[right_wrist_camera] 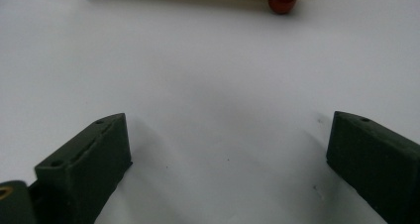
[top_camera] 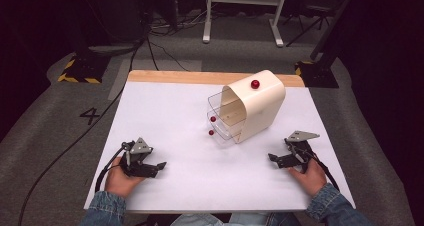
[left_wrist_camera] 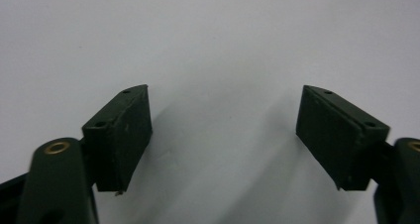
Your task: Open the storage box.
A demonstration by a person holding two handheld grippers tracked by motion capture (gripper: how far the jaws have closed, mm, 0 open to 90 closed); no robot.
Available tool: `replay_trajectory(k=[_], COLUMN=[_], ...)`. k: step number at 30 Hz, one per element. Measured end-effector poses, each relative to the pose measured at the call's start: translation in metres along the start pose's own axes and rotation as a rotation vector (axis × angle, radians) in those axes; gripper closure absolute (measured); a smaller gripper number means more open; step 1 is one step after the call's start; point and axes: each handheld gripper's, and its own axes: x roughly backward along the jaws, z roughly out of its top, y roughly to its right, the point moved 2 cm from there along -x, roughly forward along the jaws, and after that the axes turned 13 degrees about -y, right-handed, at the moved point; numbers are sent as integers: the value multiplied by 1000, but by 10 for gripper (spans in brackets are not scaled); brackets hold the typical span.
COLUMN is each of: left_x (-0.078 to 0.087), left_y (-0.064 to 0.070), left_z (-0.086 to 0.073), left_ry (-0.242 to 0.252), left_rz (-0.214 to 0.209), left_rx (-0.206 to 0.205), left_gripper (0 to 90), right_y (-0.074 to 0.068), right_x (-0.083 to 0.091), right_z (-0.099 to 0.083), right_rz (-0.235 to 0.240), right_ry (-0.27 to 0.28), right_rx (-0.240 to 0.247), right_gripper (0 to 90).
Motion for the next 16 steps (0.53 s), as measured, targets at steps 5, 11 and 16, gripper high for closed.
replay_trajectory(k=[5, 11, 16], left_x=[-2, -2, -2], left_y=[4, 5, 5], left_z=[1, 1, 1], left_ry=[-21, -23, -23], left_rz=[42, 44, 44], left_rx=[-23, -21, -22], left_gripper=[164, 164, 164], right_y=[0, 0, 0], right_x=[0, 0, 0], right_z=[0, 0, 0], right_rz=[0, 0, 0], right_ry=[0, 0, 0], right_rx=[1, 0, 0], right_gripper=[34, 34, 34])
